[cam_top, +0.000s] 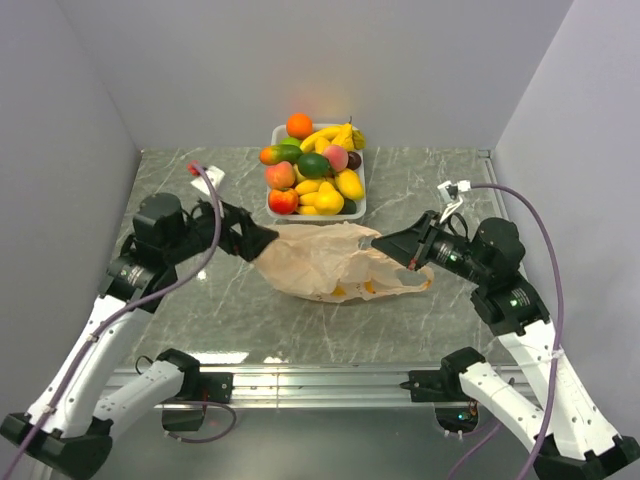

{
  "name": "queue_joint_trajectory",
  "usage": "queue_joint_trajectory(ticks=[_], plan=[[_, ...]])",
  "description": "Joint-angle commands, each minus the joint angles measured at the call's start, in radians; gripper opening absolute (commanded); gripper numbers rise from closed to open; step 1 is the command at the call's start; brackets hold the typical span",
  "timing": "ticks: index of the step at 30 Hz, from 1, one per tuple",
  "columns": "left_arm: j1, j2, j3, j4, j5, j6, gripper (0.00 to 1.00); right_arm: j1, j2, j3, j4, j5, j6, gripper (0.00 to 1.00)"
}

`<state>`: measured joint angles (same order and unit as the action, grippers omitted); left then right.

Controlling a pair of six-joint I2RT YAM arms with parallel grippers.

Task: Place the fake fruits into the plastic bag and tie a complex knot

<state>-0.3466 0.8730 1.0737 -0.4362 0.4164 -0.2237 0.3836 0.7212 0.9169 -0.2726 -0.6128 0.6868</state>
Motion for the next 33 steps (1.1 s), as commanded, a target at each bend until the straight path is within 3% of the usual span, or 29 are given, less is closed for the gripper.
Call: queue_joint_trajectory(ticks=[1, 6, 9, 13, 18, 21, 25, 26, 29, 31, 32, 33], plan=[[-0.171, -0.042, -0.029, 0.08, 0.0, 0.035, 0.99, 0.001, -0.023, -0.012, 0.076, 0.11, 0.111, 0.0], [-0.356, 0.021, -0.046, 0.096, -0.252, 0.075, 0.99, 0.003, 0.037, -0.016, 0.096, 0.136, 0.194, 0.0], [-0.547, 0.064, -0.047, 0.178, -0.394, 0.128, 0.99, 0.008, 0.037, -0.032, 0.124, 0.153, 0.241, 0.0], [-0.693, 0.154, -0.038, 0.304, -0.543, 0.17, 0.99, 0.02, 0.03, -0.038, 0.13, 0.206, 0.244, 0.0], [-0.772, 0.267, 0.011, 0.392, -0.655, 0.173, 0.99, 0.031, 0.032, -0.039, 0.16, 0.188, 0.25, 0.0], [-0.773, 0.366, 0.078, 0.355, -0.771, 0.143, 0.99, 0.05, 0.02, -0.036, 0.165, 0.174, 0.238, 0.0], [-0.764, 0.409, 0.098, 0.356, -0.803, 0.12, 0.98, 0.064, 0.004, -0.039, 0.087, 0.166, 0.25, 0.0], [-0.761, 0.402, 0.091, 0.359, -0.78, 0.109, 0.94, 0.07, -0.005, -0.042, 0.078, 0.16, 0.25, 0.0], [-0.752, 0.36, 0.072, 0.358, -0.699, 0.086, 0.59, 0.074, -0.028, -0.05, 0.081, 0.143, 0.226, 0.03], [-0.703, 0.316, 0.062, 0.341, -0.427, 0.072, 0.26, 0.072, -0.029, -0.03, 0.079, 0.113, 0.185, 0.3], [-0.689, 0.299, 0.049, 0.334, -0.315, 0.076, 0.01, 0.069, -0.029, -0.007, 0.067, 0.102, 0.087, 0.38], [-0.68, 0.282, 0.04, 0.33, -0.256, 0.06, 0.0, 0.054, -0.025, 0.026, 0.031, 0.097, 0.013, 0.52]])
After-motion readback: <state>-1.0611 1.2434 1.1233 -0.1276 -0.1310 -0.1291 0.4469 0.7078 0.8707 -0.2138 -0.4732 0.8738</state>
